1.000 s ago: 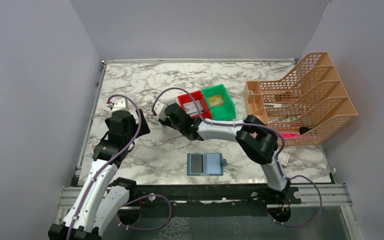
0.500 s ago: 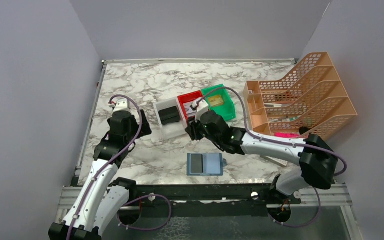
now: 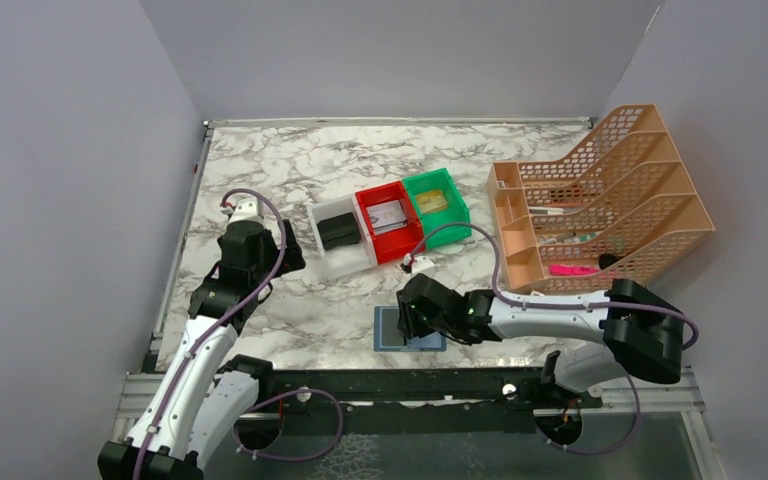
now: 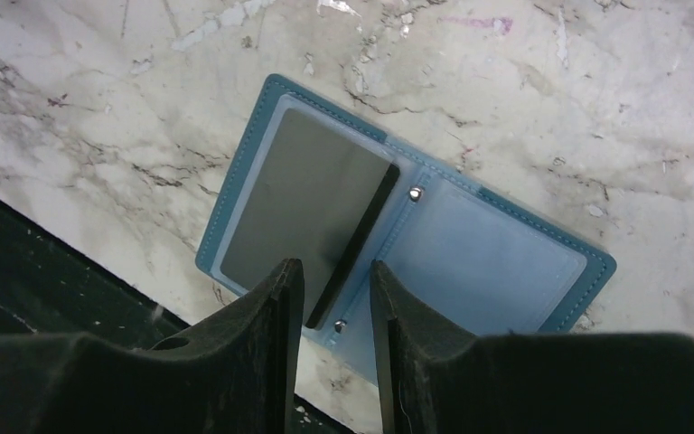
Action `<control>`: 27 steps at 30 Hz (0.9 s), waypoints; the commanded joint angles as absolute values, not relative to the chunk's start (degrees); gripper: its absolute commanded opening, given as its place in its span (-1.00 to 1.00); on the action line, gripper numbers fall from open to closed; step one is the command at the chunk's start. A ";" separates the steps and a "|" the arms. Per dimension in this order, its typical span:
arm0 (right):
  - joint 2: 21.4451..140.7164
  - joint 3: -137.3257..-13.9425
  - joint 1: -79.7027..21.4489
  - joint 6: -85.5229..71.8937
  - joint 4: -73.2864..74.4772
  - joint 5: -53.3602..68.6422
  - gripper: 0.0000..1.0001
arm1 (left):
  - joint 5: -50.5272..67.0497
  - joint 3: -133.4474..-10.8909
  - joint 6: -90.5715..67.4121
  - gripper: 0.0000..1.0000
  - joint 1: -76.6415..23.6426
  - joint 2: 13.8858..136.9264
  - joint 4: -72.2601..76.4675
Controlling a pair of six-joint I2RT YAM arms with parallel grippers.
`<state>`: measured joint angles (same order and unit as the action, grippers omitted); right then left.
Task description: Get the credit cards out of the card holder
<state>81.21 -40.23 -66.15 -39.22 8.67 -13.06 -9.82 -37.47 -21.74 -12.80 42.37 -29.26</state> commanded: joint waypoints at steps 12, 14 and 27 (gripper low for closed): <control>82.22 -31.88 -66.48 -48.70 -5.91 -11.80 -0.23 | 25.20 -33.46 -22.96 0.71 -12.89 44.37 -18.01; 82.50 -31.10 -66.01 -49.22 -7.34 -10.78 -0.24 | 30.51 -32.60 -24.72 0.64 -14.70 45.72 -16.41; 80.95 -25.72 -63.20 -52.56 -13.55 -6.99 -0.39 | 17.56 -22.89 -37.81 0.17 -39.96 51.01 -4.20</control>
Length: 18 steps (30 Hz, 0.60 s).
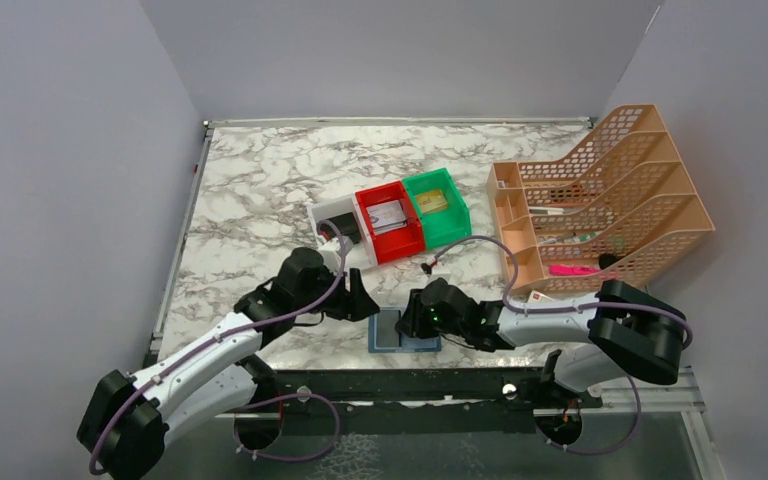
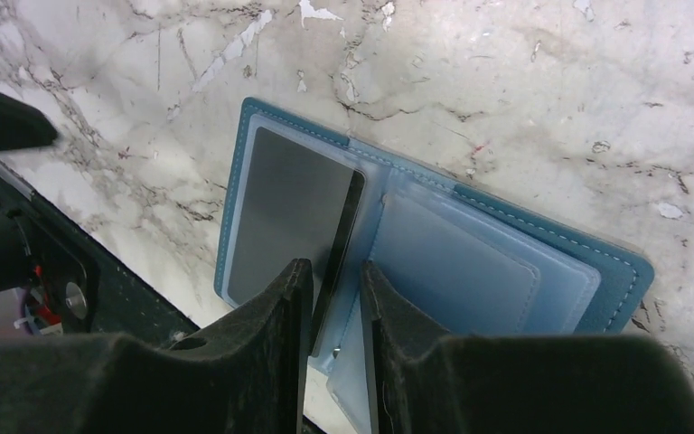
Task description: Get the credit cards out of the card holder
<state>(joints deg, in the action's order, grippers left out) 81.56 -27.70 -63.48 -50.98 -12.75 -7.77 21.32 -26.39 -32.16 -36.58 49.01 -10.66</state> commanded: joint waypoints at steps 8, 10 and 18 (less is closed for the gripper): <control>79.63 -23.41 -63.11 -53.69 -14.83 -7.65 -0.42 | 14.38 -23.81 -38.01 0.10 -46.43 57.75 -1.95; 79.67 -23.88 -63.11 -53.47 -13.94 -7.45 -0.41 | 14.12 -23.76 -38.33 0.10 -47.12 59.61 -1.09; 79.58 -23.15 -63.10 -53.59 -14.49 -7.13 -0.34 | 12.11 -22.98 -40.23 0.07 -49.44 62.73 0.47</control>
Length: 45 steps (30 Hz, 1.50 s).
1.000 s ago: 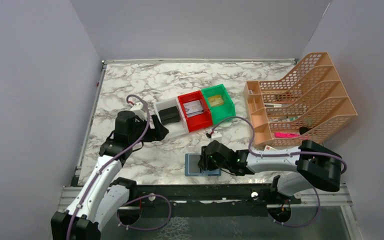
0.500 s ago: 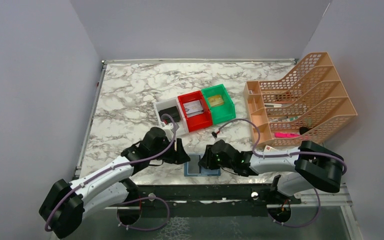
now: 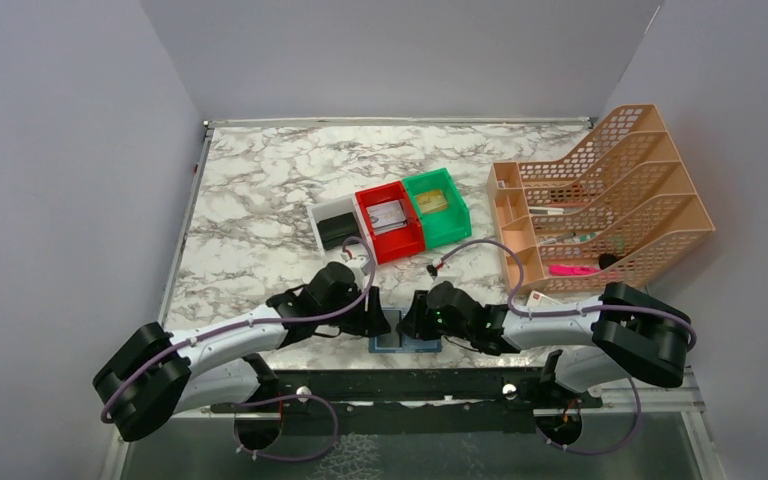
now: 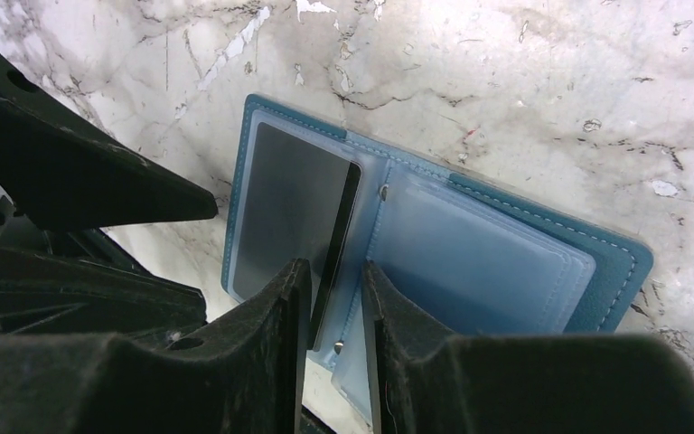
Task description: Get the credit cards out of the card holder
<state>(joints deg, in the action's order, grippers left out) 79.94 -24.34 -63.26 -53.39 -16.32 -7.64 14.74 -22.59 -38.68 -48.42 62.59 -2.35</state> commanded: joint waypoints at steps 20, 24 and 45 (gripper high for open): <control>75.16 -22.38 -63.09 -53.27 -12.43 -7.44 -0.27 | 9.04 -17.89 -44.71 -0.08 -49.76 52.57 1.97; 74.28 -21.67 -63.06 -53.71 -13.63 -6.68 -0.26 | 10.28 -17.07 -44.98 -0.08 -49.80 51.97 2.35; 78.05 -25.75 -63.07 -52.32 -17.07 -3.30 -0.32 | 13.06 -16.85 -44.70 -0.16 -49.93 58.92 7.66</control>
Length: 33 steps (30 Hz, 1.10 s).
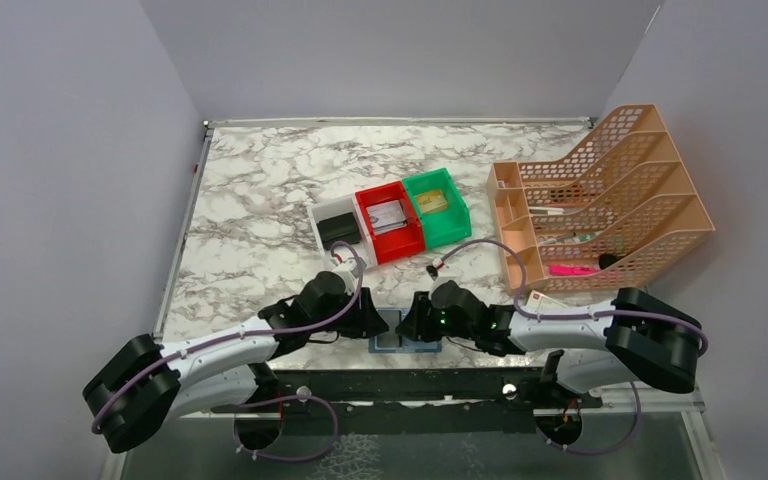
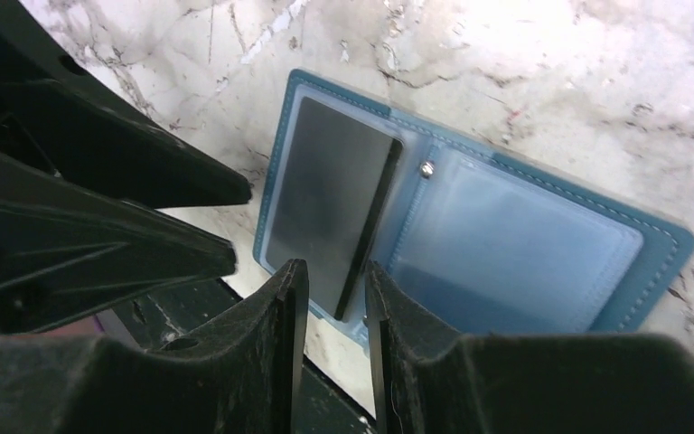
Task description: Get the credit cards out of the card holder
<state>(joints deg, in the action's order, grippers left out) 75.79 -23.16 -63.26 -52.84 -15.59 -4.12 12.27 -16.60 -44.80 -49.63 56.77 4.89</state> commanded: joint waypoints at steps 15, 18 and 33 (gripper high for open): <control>81.93 -26.41 -63.01 -54.05 -14.89 -5.05 -0.44 | 13.50 -15.96 -43.54 -0.46 -50.23 65.10 9.96; 82.24 -25.82 -63.00 -54.18 -17.03 -3.67 -0.50 | 14.19 -16.28 -43.25 -0.54 -50.38 66.33 10.51; 75.06 -21.77 -61.59 -55.48 -18.91 -2.99 -0.99 | 13.45 -16.21 -43.48 -0.66 -51.17 67.70 10.43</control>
<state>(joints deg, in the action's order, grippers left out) 78.06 -22.90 -61.82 -54.63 -17.08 -4.01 13.45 -16.34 -43.88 -50.39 66.78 10.81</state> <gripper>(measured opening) 0.025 0.185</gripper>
